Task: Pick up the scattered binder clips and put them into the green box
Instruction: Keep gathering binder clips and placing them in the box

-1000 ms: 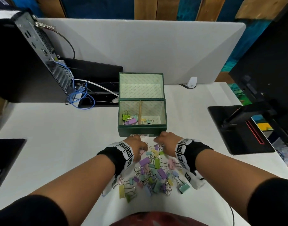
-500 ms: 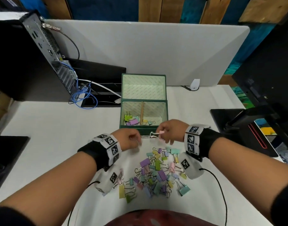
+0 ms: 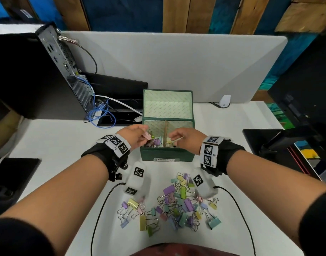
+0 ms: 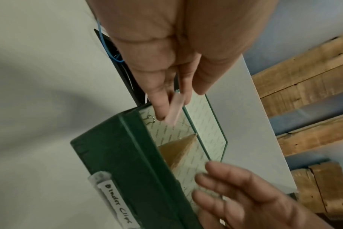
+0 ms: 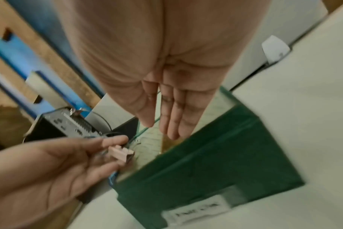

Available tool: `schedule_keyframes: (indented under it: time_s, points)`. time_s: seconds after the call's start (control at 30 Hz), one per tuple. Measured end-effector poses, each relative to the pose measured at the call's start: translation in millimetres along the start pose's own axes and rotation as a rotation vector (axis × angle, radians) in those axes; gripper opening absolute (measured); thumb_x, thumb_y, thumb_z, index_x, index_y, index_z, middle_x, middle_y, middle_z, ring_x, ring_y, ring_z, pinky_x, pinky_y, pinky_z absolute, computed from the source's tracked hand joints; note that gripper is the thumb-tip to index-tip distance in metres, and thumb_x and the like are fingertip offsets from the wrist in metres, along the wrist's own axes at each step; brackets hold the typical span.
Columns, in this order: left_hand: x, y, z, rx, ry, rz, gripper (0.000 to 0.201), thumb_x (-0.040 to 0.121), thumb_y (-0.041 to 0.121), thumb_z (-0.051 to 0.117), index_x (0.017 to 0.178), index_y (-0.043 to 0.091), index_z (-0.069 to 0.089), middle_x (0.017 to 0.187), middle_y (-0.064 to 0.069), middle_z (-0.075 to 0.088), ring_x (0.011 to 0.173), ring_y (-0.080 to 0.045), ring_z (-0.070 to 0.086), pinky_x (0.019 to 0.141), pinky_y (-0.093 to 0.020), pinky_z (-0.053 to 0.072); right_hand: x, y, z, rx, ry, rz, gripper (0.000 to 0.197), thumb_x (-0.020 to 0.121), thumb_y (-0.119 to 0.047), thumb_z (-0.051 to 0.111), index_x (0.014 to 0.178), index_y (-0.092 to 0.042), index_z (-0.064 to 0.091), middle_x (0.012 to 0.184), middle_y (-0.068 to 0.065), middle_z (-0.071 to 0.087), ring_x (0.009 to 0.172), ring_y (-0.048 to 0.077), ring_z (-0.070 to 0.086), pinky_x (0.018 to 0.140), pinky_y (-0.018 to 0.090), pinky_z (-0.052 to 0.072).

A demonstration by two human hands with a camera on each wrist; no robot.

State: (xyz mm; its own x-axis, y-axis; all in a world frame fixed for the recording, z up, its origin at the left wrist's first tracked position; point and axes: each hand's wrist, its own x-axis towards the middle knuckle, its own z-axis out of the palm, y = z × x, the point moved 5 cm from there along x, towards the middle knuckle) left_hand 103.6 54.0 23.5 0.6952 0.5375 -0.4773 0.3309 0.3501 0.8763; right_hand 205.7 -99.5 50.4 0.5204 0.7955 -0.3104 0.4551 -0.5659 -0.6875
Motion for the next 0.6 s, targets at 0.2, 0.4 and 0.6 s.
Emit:
schedule_keyframes:
  time_s: [0.2, 0.4, 0.6]
  points:
    - [-6.4, 0.0, 3.1, 0.254, -0.064, 0.053, 0.022, 0.093, 0.008, 0.049, 0.112, 0.017, 0.055, 0.094, -0.004, 0.056, 0.084, -0.015, 0.057, 0.072, -0.023, 0.054, -20.7, 16.9, 5.7, -0.091, -0.023, -0.099, 0.029, 0.088, -0.004, 0.051, 0.11, -0.015, 0.065, 0.116, 0.004, 0.066, 0.097, 0.013, 0.059, 0.08, 0.011, 0.044]
    - [-44.7, -24.3, 10.3, 0.901, -0.297, 0.295, 0.03, 0.08, 0.007, 0.063, 0.084, 0.036, 0.06, 0.075, 0.013, 0.057, 0.056, 0.01, 0.054, 0.06, -0.007, 0.041, -31.8, 27.3, 40.7, -0.207, -0.258, -0.102, 0.035, 0.085, 0.0, 0.049, 0.111, -0.017, 0.067, 0.114, 0.003, 0.064, 0.089, 0.009, 0.054, 0.076, 0.016, 0.041]
    - [-89.8, -88.5, 19.6, 1.324, -0.675, 0.129, 0.045, 0.075, 0.011, 0.064, 0.114, 0.032, 0.062, 0.1, 0.007, 0.047, 0.086, -0.012, 0.056, 0.081, -0.025, 0.048, -38.2, 34.0, 87.1, -0.504, -0.498, -0.215, 0.056, 0.077, -0.001, 0.057, 0.125, -0.029, 0.057, 0.134, 0.005, 0.048, 0.121, 0.022, 0.048, 0.1, 0.028, 0.04]
